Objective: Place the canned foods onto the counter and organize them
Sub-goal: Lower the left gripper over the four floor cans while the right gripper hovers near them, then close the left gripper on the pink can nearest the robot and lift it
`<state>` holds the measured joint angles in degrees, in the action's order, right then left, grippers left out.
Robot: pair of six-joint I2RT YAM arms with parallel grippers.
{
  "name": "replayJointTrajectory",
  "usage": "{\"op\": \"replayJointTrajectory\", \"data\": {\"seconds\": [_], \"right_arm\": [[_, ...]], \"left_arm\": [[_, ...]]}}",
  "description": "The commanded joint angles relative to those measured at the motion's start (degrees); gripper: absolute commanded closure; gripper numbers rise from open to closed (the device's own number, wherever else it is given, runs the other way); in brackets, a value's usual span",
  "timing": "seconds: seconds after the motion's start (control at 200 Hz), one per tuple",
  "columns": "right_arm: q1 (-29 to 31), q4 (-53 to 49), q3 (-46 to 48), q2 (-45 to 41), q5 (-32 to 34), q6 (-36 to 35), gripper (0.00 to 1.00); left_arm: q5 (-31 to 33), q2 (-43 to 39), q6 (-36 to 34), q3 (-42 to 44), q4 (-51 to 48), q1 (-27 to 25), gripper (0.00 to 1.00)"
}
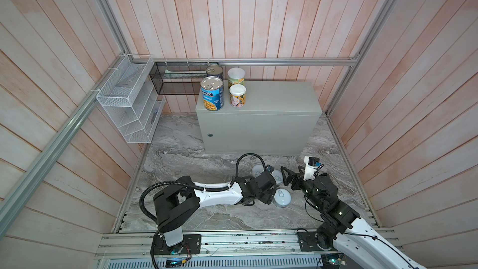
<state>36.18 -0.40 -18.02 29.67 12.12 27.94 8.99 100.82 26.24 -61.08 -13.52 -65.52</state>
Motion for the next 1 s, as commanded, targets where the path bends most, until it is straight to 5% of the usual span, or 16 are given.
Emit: {"op": "replayJointTrajectory", "data": {"seconds": [0.0,0.425,0.99], "right_arm": [[-0.16,0.36,-0.17,-0.39,0.36,-0.05,0.02],[-0.50,-0.73,-0.98,-0.38,1.03,1.94,0.02],[-2.27,2.25,-1.37,3.06,-3.15,6.13,0.02]], "left_arm": [[1.56,1.05,-0.06,-0.80,-2.05,-0.35,0.25],[5.42,3.26,1.01,-2.88,-5.56,-0.49,0.30],[7.38,2.67,2.32,-2.87,-9.03,-0.67,0.18]]}}
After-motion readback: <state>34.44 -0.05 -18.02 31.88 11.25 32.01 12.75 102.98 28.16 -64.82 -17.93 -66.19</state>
